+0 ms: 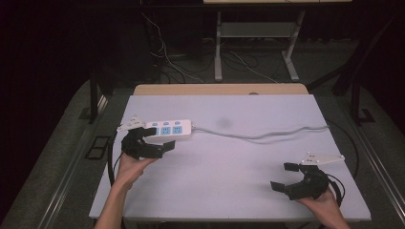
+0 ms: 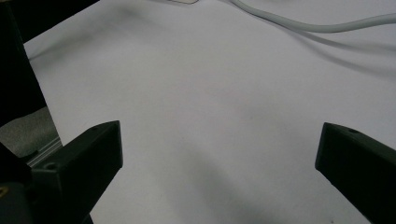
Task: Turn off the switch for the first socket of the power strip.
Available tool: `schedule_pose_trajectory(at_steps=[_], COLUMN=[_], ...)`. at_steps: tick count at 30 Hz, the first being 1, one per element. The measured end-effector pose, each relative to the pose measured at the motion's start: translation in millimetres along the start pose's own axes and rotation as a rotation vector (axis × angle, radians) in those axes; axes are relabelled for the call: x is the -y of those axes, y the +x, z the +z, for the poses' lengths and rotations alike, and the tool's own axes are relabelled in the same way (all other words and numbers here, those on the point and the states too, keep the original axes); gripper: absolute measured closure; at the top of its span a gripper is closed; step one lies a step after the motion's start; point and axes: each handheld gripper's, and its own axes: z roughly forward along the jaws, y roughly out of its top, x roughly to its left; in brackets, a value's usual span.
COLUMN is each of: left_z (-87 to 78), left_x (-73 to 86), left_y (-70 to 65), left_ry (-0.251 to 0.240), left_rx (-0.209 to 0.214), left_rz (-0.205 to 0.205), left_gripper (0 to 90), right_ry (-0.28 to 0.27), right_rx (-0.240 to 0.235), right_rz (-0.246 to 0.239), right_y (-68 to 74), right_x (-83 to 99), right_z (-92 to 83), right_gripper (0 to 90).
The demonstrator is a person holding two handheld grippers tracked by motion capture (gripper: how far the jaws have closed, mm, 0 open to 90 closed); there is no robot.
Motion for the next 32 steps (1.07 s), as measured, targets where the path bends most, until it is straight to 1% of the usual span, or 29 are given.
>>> schedule_pose_trajectory(at_steps=[5,7,12,19,27,32], left_z=[-1.3,-2.2,-2.5,0.2,0.3,0.7], left_x=[9.4,13.2,25.7,44.9,61.4,67.5], left_y=[-9.7,-12.7,-20.3,-32.2,-41.8,-45.4], left_ry=[0.004,0.0,0.007,0.035,0.043,0.047], left_rx=[0.013,0.019,0.025,0.038,0.062,0.074], left_rz=[0.018,0.017,0.022,0.031,0.032,0.032], left_gripper=[0.0,0.0,0.0,0.0,0.0,0.0], right_ry=[0.001,0.0,-0.003,-0.005,-0.006,-0.006], right_rx=[0.0,0.001,0.002,0.002,0.003,0.003], right_rz=[-0.001,0.0,0.002,0.003,0.004,0.004], right_y=[0.2,0.3,0.1,0.8,1.9,2.8], right_x=[0.0,0.0,0.2,0.7,0.9,1.0], right_z=[0.1,0.0,-1.0,-0.9,-1.6,-1.6], right_gripper=[0.5,0.5,0.5,0.5,0.5,0.5])
